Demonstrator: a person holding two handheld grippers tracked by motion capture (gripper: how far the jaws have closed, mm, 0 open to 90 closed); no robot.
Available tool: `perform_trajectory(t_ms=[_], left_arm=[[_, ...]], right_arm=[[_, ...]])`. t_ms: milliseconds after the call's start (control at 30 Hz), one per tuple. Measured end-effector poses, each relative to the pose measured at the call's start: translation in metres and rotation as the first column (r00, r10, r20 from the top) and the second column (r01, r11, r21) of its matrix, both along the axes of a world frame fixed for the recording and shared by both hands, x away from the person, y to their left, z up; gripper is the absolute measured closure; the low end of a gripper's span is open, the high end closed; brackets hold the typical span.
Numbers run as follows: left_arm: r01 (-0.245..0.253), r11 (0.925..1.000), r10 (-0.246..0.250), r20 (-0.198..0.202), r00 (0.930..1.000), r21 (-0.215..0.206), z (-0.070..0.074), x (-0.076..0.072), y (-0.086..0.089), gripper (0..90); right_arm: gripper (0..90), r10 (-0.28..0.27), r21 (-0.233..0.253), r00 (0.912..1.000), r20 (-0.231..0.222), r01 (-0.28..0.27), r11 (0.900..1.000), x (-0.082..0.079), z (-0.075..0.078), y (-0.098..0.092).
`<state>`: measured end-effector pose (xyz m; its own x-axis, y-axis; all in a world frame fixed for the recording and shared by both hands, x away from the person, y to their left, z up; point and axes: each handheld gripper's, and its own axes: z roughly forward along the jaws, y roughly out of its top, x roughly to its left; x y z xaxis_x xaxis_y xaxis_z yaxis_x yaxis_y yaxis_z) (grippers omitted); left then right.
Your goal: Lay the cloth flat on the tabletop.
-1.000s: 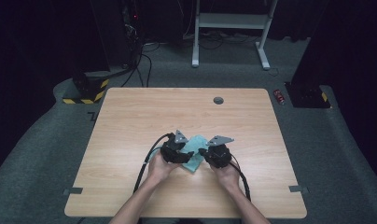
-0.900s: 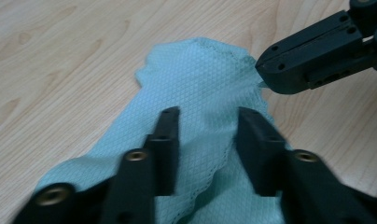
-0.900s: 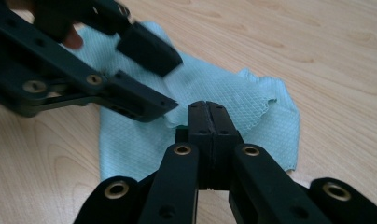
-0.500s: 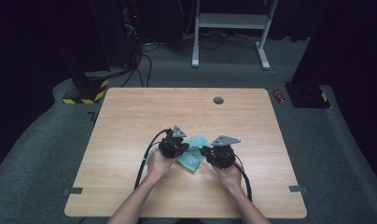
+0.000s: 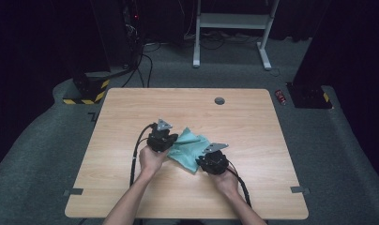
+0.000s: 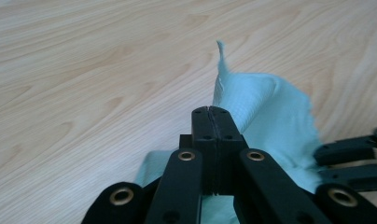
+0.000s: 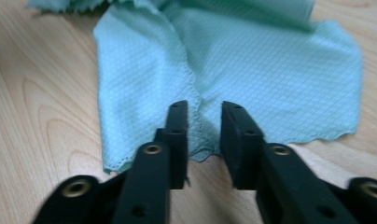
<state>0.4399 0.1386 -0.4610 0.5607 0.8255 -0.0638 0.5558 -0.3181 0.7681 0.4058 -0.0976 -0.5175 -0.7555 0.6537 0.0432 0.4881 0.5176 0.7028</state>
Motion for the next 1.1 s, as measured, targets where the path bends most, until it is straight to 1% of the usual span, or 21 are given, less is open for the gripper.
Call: perform_trajectory(t_ms=[33,100,233,367,433,467,533,567,600,633,667,700,733,767,833,867,900,933,1000,1033,1100], left_arm=[[-0.015,0.9999,0.015,-0.005,0.9999,-0.008,0.0,0.002,0.004,89.9],[-0.035,0.9994,0.035,-0.001,0.9994,-0.009,0.0,0.004,0.01,89.9],[-0.079,0.9969,0.079,0.003,0.9969,-0.006,0.001,0.007,0.024,89.9],[-0.13,0.9915,0.13,0.001,0.9915,0.007,-0.002,0.01,0.038,89.9],[-0.148,0.9889,0.148,-0.015,0.9888,-0.002,-0.006,0.011,0.045,89.9],[-0.149,0.9887,0.149,-0.029,0.9884,-0.008,-0.008,0.011,0.047,89.8],[-0.142,0.9898,0.142,-0.055,0.9883,0.0,-0.013,0.012,0.05,89.4],[-0.14,0.9901,0.14,-0.062,0.9882,0.0,-0.015,0.011,0.05,89.1],[-0.135,0.9909,0.135,-0.067,0.9886,0.006,-0.016,0.011,0.05,88.5],[-0.13,0.9916,0.129,-0.073,0.989,0.0,-0.017,0.012,0.05,85.8],[-0.122,0.9925,0.121,-0.073,0.9899,-0.006,-0.018,0.012,0.049,78.8],[-0.118,0.993,0.117,-0.072,0.9905,-0.01,-0.018,0.013,0.048,78.8],[-0.116,0.9931,0.115,-0.075,0.9906,-0.015,-0.019,0.013,0.046,75.9],[-0.111,0.9938,0.11,-0.077,0.991,-0.007,-0.019,0.014,0.045,72.8],[-0.104,0.9943,0.106,-0.079,0.9912,0.024,-0.022,0.013,0.04,67.8],[-0.1,0.994,0.103,-0.071,0.9921,0.043,-0.022,0.012,0.037,67.8],[-0.094,0.9943,0.097,-0.059,0.9935,0.049,-0.022,0.01,0.034,66.8],[-0.089,0.995,0.091,-0.04,0.995,0.044,-0.021,0.007,0.031,65.6],[-0.076,0.9967,0.077,-0.02,0.9968,0.029,-0.018,0.001,0.026,62.3],[-0.066,0.9974,0.066,-0.02,0.9976,0.031,-0.016,-0.001,0.024,60.2],[-0.061,0.9977,0.062,-0.029,0.9977,0.031,-0.016,-0.002,0.022,56.7]], right_arm=[[87.6,0.01,-0.002,1.0,-0.001,-0.01,1.0,0.0,0.0,0.0],[89.3,0.01,-0.007,1.0,0.001,-0.01,1.0,-0.001,0.0,0.001],[90.0,0.016,-0.004,0.9999,0.003,-0.016,1.0,-0.003,0.002,0.0],[90.0,0.03,0.008,0.9993,0.021,-0.03,1.0,-0.007,0.004,-0.005],[90.0,0.034,0.012,0.9992,0.022,-0.034,0.999,-0.009,0.006,-0.007],[89.8,0.04,0.017,0.999,0.019,-0.04,0.999,-0.01,0.006,-0.008],[88.6,0.068,0.026,0.9975,0.018,-0.068,0.997,-0.012,0.007,-0.011],[86.1,0.074,0.023,0.997,0.024,-0.074,0.997,-0.012,0.007,-0.012],[82.8,0.065,0.025,0.9976,0.024,-0.066,0.998,-0.012,0.008,-0.013],[80.2,0.049,0.03,0.9984,0.027,-0.05,0.998,-0.01,0.008,-0.015],[75.1,-0.006,0.05,0.9998,0.02,0.005,0.999,-0.005,0.01,-0.021],[75.1,-0.006,0.05,0.9998,0.02,0.005,0.999,-0.005,0.01,-0.021],[73.1,-0.032,0.054,0.9994,0.014,0.031,0.998,-0.001,0.01,-0.023],[70.6,-0.06,0.053,0.9982,0.0,0.06,0.997,0.002,0.01,-0.024],[66.7,-0.082,0.043,0.9967,-0.002,0.082,0.996,0.008,0.009,-0.026],[66.0,-0.089,0.03,0.996,-0.006,0.089,0.996,0.01,0.008,-0.025],[65.4,-0.097,0.016,0.9953,-0.006,0.097,0.995,0.012,0.008,-0.025],[65.1,-0.105,0.012,0.9945,-0.003,0.105,0.994,0.014,0.007,-0.024],[64.8,-0.116,0.014,0.9932,-0.004,0.116,0.993,0.017,0.006,-0.025],[64.9,-0.123,0.012,0.9924,-0.004,0.123,0.992,0.018,0.006,-0.025],[65.3,-0.128,0.012,0.9917,-0.008,0.129,0.992,0.019,0.006,-0.024]])
